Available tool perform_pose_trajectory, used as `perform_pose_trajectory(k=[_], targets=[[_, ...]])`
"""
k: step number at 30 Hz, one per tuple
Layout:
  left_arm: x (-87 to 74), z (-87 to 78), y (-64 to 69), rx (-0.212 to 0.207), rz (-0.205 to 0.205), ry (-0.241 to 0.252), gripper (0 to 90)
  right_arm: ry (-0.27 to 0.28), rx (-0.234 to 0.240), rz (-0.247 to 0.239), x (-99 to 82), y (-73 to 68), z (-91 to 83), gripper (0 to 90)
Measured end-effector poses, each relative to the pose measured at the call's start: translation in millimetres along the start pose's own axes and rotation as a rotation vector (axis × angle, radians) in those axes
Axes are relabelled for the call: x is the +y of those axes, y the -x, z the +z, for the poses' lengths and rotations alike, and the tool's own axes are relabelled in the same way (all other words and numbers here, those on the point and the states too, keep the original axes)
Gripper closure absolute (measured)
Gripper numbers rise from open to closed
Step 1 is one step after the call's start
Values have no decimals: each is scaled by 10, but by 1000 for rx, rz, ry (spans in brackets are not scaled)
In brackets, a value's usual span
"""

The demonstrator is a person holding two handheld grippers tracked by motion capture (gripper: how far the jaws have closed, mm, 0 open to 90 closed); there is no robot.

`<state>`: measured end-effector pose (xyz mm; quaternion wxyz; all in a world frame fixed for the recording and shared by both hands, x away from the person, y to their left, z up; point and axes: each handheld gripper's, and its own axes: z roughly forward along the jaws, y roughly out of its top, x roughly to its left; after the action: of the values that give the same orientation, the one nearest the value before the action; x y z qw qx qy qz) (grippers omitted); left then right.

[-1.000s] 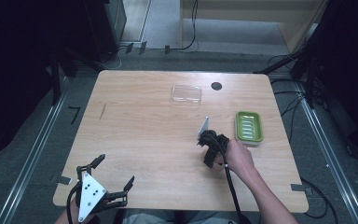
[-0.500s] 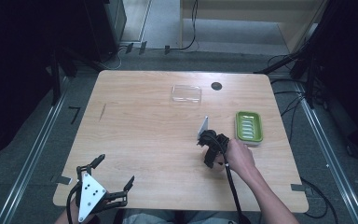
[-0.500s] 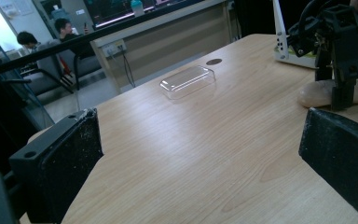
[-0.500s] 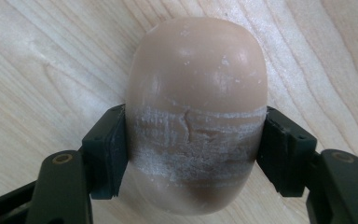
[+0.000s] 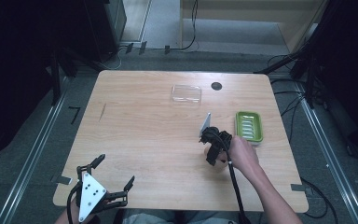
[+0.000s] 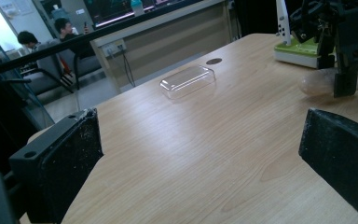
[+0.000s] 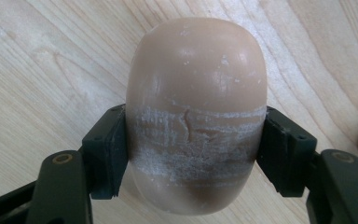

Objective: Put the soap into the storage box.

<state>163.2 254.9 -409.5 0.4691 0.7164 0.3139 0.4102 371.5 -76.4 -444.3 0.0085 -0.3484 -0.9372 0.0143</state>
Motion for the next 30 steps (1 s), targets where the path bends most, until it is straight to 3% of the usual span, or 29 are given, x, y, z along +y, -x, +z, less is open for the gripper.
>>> perform_pose_trajectory(k=[30], targets=[[0,3,2,2,0,-3,0,-31,10,5,0,156,-179,332]])
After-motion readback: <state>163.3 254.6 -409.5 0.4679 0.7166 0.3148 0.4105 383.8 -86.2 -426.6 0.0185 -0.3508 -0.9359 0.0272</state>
